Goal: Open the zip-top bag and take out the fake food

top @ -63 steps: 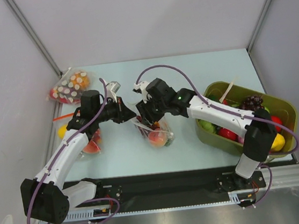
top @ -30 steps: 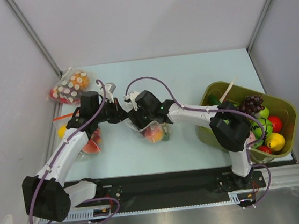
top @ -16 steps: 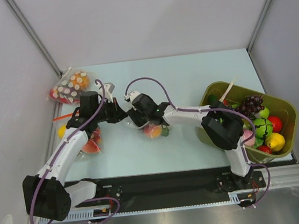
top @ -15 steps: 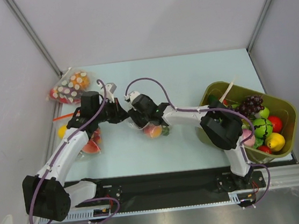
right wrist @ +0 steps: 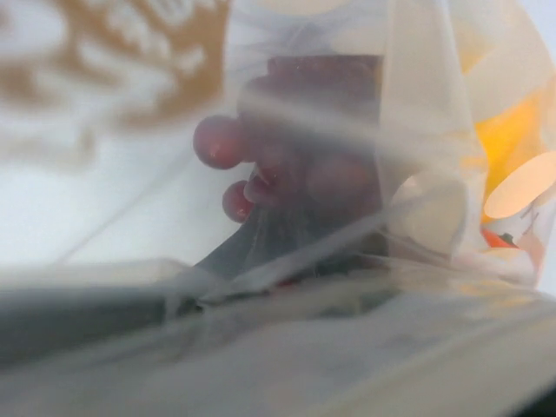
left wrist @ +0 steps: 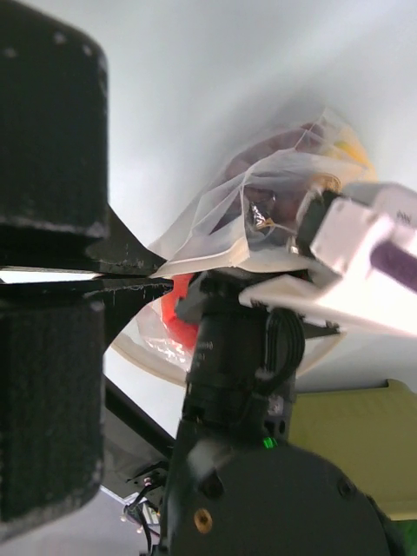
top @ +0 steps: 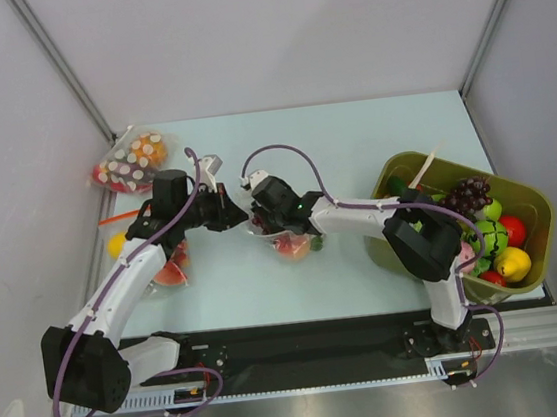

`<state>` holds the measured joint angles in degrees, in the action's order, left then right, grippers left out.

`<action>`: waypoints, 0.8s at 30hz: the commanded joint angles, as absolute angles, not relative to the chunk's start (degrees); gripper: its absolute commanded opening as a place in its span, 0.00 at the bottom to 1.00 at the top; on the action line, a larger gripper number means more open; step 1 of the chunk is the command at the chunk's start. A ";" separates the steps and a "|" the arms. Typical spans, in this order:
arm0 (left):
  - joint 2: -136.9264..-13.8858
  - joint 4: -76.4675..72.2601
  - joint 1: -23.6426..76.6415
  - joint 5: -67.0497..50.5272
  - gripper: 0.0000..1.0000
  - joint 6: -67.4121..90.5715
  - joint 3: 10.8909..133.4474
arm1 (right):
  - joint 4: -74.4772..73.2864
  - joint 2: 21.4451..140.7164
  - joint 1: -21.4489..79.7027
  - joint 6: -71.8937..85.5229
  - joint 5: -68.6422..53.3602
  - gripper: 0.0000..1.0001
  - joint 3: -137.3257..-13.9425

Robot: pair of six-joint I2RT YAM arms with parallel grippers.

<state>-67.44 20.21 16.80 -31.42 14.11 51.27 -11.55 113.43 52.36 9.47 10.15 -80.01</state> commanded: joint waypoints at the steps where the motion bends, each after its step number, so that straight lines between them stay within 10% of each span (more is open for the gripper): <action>1: -65.39 18.37 17.05 -32.52 0.00 14.94 52.38 | -16.26 107.76 51.42 9.84 8.71 0.13 -78.84; 24: -66.27 18.11 17.05 -34.54 0.00 15.12 52.38 | -2.38 81.74 46.68 18.01 -14.83 0.11 -65.31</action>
<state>-66.94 19.99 16.86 -33.34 14.59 51.27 -10.09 86.41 48.38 15.46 -6.17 -66.30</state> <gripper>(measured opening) 0.008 0.177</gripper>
